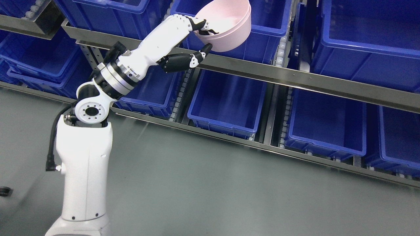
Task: Stack pink IKEA bowls on left shelf middle
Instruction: 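Lift the stacked bowls off the tray while turning toward the blue bins, then lower the stacked bowls into the blue bin and open the left hand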
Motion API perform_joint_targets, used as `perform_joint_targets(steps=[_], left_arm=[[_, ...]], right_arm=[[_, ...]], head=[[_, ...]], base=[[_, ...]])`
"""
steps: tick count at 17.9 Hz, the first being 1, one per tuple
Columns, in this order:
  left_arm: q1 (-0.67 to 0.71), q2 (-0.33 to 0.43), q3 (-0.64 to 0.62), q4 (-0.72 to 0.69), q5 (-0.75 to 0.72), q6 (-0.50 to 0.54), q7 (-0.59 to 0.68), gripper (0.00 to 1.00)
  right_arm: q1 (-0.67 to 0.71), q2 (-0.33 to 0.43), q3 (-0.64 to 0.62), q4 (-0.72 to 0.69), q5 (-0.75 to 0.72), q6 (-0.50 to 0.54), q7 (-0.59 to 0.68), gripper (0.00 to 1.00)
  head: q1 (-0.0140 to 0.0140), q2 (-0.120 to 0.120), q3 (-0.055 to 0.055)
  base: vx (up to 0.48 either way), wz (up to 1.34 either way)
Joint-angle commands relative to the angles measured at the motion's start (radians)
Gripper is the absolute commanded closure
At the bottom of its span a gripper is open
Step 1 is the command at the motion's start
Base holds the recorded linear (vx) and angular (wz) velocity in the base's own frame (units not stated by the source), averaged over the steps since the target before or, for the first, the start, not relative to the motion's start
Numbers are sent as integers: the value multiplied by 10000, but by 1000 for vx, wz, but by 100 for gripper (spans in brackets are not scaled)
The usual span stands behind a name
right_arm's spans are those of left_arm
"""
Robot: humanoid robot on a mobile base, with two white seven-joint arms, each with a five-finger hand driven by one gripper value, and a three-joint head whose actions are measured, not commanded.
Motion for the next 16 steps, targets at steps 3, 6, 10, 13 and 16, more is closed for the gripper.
perform_joint_targets(steps=[3, 6, 10, 13, 16], left_arm=[[-1564, 175, -1814, 778, -60, 1000, 63, 97], [-1395, 175, -1937, 824, -76, 984, 48, 97], [-1364, 213, -1601, 855, -15, 984, 17, 97], [-1410, 856, -1478, 840, -45, 984, -14, 97], [-1380, 1564, -1340, 794, -15, 969, -14, 96]], right_arm=[[292, -175, -107, -337, -18, 6, -33, 0], [292, -175, -122, -337, -18, -10, -33, 0], [292, -175, -107, -337, -18, -10, -33, 0], [292, -175, -107, -337, -18, 6, -33, 0], [292, -175, -107, -337, -18, 6, -33, 0]], head=[[0, 0, 0], [0, 0, 0], [0, 0, 0], [0, 0, 0], [0, 0, 0]], base=[[120, 4], [157, -71], [173, -120], [198, -128], [191, -122]])
